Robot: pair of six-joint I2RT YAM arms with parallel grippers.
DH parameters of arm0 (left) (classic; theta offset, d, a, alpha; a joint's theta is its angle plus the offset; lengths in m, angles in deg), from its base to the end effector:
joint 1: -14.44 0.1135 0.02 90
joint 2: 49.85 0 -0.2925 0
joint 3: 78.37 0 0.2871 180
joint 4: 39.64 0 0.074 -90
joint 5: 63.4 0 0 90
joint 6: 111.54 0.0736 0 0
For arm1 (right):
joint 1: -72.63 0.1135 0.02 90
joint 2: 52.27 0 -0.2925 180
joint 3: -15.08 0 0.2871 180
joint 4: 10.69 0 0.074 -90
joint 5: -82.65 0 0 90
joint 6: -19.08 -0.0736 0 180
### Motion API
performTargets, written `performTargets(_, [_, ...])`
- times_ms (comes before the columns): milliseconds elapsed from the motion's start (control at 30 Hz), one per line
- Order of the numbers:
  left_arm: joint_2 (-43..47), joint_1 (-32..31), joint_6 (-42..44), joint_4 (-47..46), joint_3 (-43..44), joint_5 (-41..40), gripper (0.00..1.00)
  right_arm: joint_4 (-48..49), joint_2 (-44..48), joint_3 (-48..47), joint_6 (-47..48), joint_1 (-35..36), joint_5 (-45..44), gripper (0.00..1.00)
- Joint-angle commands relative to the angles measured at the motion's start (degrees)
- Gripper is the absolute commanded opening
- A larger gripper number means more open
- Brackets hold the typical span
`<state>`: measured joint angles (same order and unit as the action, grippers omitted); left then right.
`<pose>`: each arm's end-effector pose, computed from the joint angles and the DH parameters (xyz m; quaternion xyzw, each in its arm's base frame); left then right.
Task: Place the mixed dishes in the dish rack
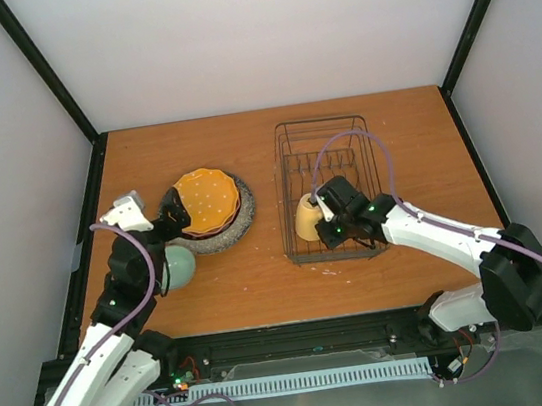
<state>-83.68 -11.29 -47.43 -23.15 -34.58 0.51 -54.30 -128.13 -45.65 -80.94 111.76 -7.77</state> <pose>0.1933 -0.0572 0.3101 -0.1513 0.7268 -0.1307 0.6571 0.2348 0.1903 0.1960 -0.2411 0.9324 0.1088 0.2465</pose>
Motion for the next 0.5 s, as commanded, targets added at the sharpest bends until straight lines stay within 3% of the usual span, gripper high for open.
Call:
performTargets(0, [1.25, 0.52, 1.62, 1.63, -0.55, -1.65, 1.0, 6.4, -0.73, -0.22, 0.95, 0.65, 0.46, 0.03])
performTargets(467, [4.18, 1.47, 2.04, 1.57, -2.19, -2.64, 1.0, 6.06, -4.51, -0.44, 0.64, 0.68, 2.77, 0.03])
